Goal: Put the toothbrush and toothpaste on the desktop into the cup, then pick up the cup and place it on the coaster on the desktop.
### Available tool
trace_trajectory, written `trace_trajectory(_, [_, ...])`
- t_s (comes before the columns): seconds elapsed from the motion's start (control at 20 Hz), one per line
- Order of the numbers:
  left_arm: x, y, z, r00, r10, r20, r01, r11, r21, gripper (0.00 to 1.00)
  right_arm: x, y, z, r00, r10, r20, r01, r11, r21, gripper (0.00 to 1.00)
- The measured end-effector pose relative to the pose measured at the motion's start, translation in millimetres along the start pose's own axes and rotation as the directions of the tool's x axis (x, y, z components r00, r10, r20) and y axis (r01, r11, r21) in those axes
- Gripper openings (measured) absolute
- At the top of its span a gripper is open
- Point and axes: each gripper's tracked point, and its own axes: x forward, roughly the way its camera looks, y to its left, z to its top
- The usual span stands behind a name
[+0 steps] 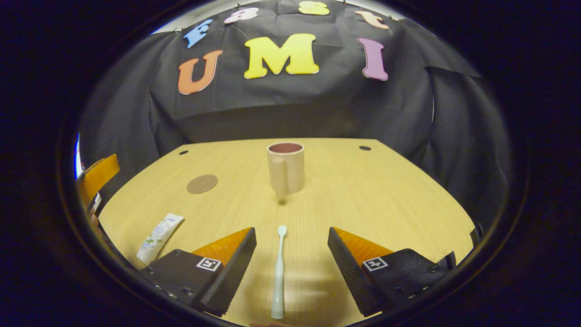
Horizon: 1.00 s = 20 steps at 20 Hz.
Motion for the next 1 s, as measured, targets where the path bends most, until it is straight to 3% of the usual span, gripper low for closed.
trace_trajectory(0.4, [-4.9,9.2,-22.4,0.999,-0.017,-0.045,0.015,0.998,-0.058,1.00,16.4,-2.7,-5.3,0.984,-0.041,-0.175,0.050,0.997,0.051,0.90])
trace_trajectory(0.55, [-7.9,14.7,-23.6,0.999,-0.015,-0.041,0.013,0.999,-0.047,1.00,18.6,8.5,-8.6,0.978,-0.040,-0.206,0.047,0.998,0.030,0.77])
trace_trajectory(0.8, [-5.4,14.8,-33.1,0.998,-0.017,-0.065,0.015,0.999,-0.038,1.00,23.6,12.8,-18.8,0.971,-0.058,-0.232,0.054,0.998,-0.022,0.69])
trace_trajectory(1.0, [-2.4,11.6,-40.1,0.995,-0.022,-0.099,0.020,1.000,-0.022,1.00,27.2,6.9,-22.7,0.968,-0.062,-0.242,0.063,0.998,-0.005,0.48])
